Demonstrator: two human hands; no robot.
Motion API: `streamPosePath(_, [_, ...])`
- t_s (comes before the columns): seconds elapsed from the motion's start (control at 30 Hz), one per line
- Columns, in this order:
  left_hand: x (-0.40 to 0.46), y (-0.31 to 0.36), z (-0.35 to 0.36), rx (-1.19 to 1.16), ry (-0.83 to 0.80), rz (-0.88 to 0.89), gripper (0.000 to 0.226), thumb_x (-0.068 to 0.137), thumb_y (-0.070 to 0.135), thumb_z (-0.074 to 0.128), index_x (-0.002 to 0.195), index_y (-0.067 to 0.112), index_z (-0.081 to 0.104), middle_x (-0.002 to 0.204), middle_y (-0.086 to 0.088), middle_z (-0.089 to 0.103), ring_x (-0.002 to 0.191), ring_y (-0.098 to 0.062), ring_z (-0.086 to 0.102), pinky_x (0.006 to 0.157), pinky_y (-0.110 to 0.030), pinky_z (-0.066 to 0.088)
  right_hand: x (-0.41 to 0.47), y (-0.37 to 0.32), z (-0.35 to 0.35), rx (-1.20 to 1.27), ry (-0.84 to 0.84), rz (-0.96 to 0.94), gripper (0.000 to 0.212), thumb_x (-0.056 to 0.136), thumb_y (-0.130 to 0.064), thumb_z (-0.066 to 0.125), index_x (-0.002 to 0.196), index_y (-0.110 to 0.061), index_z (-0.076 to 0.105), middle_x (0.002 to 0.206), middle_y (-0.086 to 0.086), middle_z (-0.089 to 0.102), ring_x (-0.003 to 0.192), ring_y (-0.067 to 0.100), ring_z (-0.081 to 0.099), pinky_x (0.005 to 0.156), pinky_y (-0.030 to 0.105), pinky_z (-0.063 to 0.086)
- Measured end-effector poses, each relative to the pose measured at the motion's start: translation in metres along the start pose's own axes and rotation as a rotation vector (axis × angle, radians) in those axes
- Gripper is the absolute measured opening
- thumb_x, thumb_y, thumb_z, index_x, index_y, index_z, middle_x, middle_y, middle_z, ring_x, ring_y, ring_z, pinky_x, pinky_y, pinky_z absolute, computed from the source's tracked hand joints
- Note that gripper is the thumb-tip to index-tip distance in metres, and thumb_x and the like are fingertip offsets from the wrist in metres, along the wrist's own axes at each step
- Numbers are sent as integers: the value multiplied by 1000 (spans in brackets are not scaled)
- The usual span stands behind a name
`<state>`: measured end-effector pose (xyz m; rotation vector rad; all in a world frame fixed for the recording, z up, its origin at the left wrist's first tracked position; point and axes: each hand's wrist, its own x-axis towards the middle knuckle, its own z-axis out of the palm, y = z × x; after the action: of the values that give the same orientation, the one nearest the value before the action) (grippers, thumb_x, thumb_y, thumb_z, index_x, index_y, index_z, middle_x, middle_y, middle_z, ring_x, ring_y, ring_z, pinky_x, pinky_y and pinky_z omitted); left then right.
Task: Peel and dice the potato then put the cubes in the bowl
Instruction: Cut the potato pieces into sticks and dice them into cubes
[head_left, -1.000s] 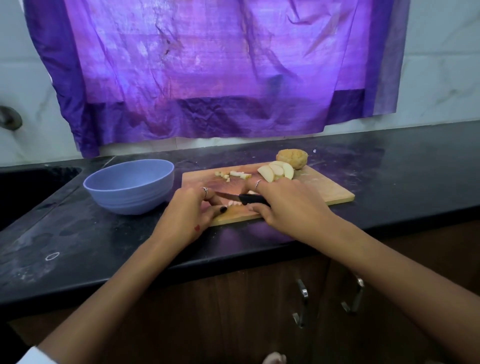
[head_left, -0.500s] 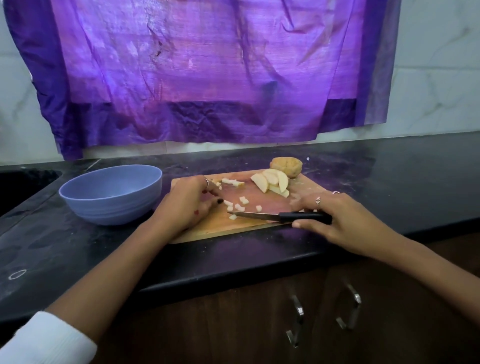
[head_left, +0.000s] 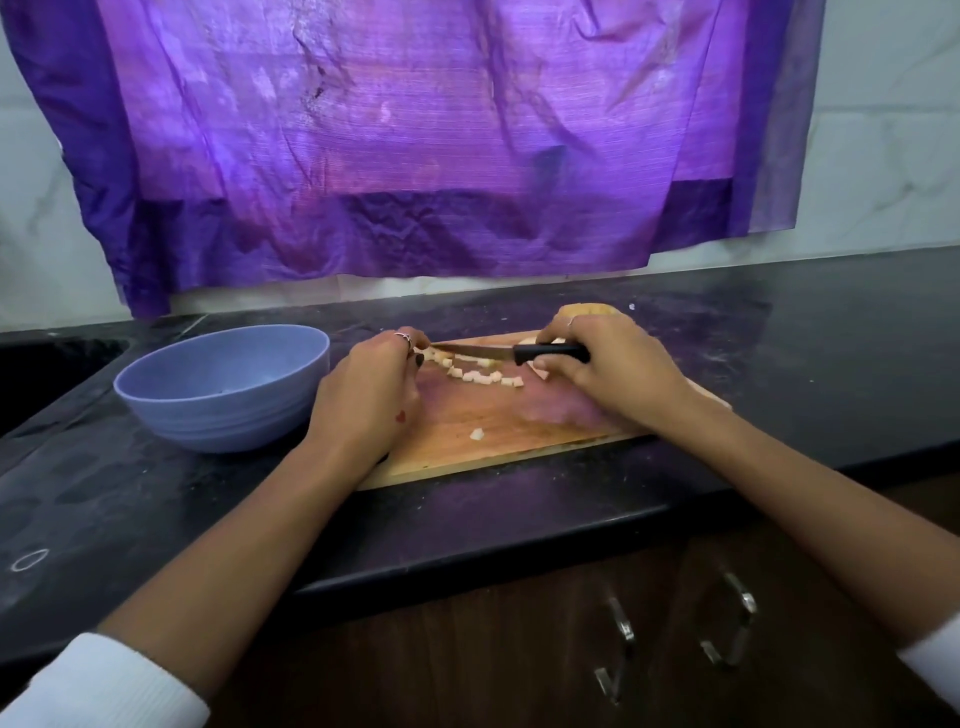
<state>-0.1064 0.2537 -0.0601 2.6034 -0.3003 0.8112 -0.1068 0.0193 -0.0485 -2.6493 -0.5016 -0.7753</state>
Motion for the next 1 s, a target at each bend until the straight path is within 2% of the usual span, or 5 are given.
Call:
streamPosePath(0.3, [0, 1, -1, -6, 75, -8, 43, 88, -1, 43, 125, 17, 55, 116, 0, 65, 105, -25, 59, 72, -37, 45, -58, 13, -49, 232, -142, -64, 29, 79, -43, 65, 104, -29, 71, 96, -7, 70, 89, 8, 63, 80, 30, 49])
streamPosePath(0.43, [-2, 4, -2, -2, 54, -10, 45, 87, -2, 42, 126, 18, 54, 118, -1, 64, 107, -26, 58, 75, -40, 47, -53, 4, -45, 156, -285, -98, 22, 80, -46, 64, 100, -38, 69, 93, -10, 67, 88, 7, 59, 77, 29, 48])
streamPosePath(0.57, [-5, 3, -4, 5, 25, -20, 46, 86, -2, 40, 125, 19, 54, 119, 0, 62, 108, -26, 55, 76, -41, 47, -22, -3, -20, 14, -224, -23, 20, 86, -42, 65, 104, -36, 68, 88, -11, 63, 90, 14, 59, 72, 38, 49])
streamPosePath(0.8, [-3, 5, -1, 8, 11, -14, 43, 89, 1, 39, 125, 20, 53, 120, -1, 62, 108, -28, 56, 79, -42, 47, 23, -12, 7, -209, -88, 95, 23, 89, -38, 63, 110, -31, 67, 101, -1, 67, 100, 21, 58, 68, 30, 40])
streamPosePath(1.0, [-2, 4, 1, 24, 8, -13, 42, 89, 1, 39, 125, 19, 53, 121, -1, 62, 108, -29, 57, 81, -44, 49, 25, -3, -2, -88, -80, 179, 27, 88, -40, 65, 113, -29, 67, 113, -1, 66, 104, 22, 59, 75, 33, 44])
